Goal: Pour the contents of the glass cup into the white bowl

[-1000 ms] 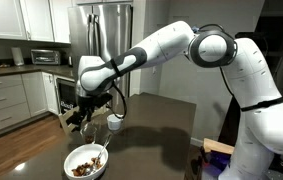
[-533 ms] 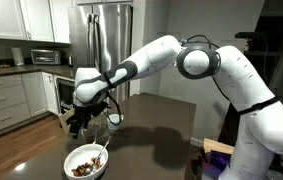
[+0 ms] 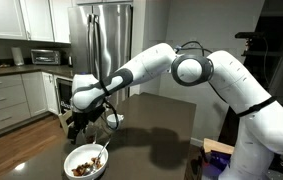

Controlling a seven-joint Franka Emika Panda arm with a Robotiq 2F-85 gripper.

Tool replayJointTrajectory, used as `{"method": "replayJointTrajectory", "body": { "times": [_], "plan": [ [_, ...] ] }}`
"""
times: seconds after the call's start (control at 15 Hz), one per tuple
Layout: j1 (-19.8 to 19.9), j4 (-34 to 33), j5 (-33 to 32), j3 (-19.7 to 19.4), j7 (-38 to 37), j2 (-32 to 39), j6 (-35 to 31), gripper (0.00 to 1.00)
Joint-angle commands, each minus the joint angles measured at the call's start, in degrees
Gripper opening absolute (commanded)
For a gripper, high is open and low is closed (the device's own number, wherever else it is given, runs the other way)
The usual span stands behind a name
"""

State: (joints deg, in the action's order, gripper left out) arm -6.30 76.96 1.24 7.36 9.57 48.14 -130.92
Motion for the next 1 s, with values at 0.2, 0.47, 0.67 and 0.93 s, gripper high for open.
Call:
{"method": "replayJointTrajectory", "body": {
  "times": [0.2, 0.47, 0.67, 0.93],
  "plan": [
    [-1.1, -1.7, -3.9, -1.3, 0.6, -0.1, 7.2, 1.0],
    [-1.6, -2.1, -6.2, -2.5, 0.4, -0.9, 11.3, 1.0],
    [-1.5, -1.8, -7.4, -3.0, 0.1, -1.7, 13.0, 1.0],
    [-1.0, -0.6, -7.7, -3.4, 0.1, -2.5, 13.8, 1.0]
  ]
}}
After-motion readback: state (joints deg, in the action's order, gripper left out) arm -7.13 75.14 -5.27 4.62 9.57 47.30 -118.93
